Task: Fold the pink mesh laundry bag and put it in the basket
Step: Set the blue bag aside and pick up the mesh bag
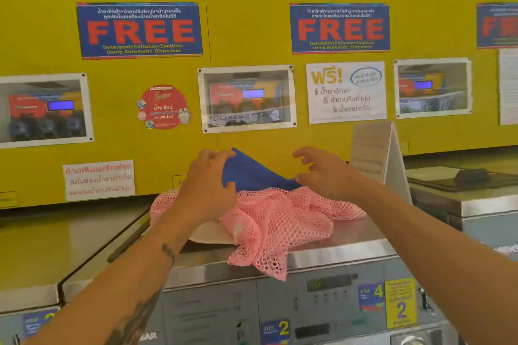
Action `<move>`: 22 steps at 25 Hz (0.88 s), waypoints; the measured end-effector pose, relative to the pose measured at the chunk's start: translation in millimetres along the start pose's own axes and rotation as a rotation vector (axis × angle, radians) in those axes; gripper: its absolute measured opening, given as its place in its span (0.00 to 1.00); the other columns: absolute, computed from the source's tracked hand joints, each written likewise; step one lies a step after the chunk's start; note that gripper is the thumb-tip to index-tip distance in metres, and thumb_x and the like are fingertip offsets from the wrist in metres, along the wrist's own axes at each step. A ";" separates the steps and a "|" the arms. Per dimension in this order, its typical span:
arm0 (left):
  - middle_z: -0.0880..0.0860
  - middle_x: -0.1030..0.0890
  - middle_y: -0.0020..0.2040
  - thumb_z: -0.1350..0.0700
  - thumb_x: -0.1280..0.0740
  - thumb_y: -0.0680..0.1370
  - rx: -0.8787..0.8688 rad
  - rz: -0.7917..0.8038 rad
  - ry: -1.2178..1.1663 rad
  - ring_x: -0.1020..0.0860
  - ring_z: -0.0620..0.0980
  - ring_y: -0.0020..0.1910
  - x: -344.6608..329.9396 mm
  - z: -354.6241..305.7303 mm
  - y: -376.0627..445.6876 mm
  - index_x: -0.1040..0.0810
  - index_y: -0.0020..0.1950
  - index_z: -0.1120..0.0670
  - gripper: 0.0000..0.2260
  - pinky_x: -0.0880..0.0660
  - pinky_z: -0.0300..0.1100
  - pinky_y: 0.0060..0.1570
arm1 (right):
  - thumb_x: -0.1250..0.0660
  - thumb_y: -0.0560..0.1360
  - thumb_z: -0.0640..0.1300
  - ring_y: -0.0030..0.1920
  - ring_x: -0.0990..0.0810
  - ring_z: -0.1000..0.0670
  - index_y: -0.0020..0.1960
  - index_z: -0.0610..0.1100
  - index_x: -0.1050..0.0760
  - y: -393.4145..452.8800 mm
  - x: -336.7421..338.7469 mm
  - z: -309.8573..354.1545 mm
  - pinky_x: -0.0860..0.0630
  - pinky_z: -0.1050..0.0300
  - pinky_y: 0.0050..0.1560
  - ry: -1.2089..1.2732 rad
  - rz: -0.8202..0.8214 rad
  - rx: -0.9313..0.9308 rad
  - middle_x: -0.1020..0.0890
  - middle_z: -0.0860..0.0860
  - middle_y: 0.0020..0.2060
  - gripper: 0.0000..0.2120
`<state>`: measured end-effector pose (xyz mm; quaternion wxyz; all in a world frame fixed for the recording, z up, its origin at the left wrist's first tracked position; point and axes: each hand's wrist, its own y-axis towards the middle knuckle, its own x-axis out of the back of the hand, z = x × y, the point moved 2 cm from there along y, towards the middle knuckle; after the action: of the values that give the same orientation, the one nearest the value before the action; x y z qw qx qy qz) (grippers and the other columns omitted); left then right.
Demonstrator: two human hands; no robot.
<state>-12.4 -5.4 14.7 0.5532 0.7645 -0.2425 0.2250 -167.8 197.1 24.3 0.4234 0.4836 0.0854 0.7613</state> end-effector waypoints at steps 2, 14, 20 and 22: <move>0.51 0.36 0.70 0.55 0.32 0.73 -0.003 0.035 0.140 0.33 0.56 0.67 -18.9 13.0 22.4 0.37 0.74 0.44 0.31 0.28 0.53 0.61 | 0.32 0.77 0.45 0.61 0.26 0.46 0.73 0.51 0.34 33.1 -14.6 -14.8 0.31 0.64 0.39 0.019 0.065 0.000 0.29 0.46 0.71 0.27; 0.45 0.26 0.53 0.60 0.33 0.72 -0.134 0.296 0.048 0.29 0.48 0.50 -66.1 23.3 98.9 0.34 0.52 0.43 0.17 0.36 0.44 0.46 | 0.32 0.73 0.42 0.54 0.20 0.40 0.59 0.38 0.23 138.3 -92.8 -54.2 0.23 0.42 0.54 -0.121 0.703 0.035 0.17 0.41 0.55 0.16; 0.48 0.33 0.67 0.44 0.33 0.70 -0.352 0.371 0.202 0.29 0.52 0.57 -83.1 35.1 116.6 0.41 0.72 0.42 0.32 0.28 0.48 0.54 | 0.39 0.71 0.37 0.45 0.23 0.37 0.42 0.44 0.30 154.7 -56.3 -65.7 0.27 0.43 0.41 -0.253 0.199 0.172 0.22 0.41 0.42 0.04; 0.49 0.33 0.66 0.51 0.31 0.71 -0.407 0.261 0.158 0.27 0.53 0.51 -92.8 29.9 135.8 0.37 0.70 0.45 0.29 0.29 0.46 0.44 | 0.40 0.73 0.37 0.41 0.26 0.38 0.42 0.47 0.33 170.7 -30.6 -75.7 0.32 0.45 0.36 -0.340 0.024 0.187 0.29 0.46 0.39 0.06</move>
<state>-166.8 -59.3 49.4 0.6791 0.5799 -0.3354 0.3001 -319.6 88.9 56.9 0.3760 0.6434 0.0772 0.6623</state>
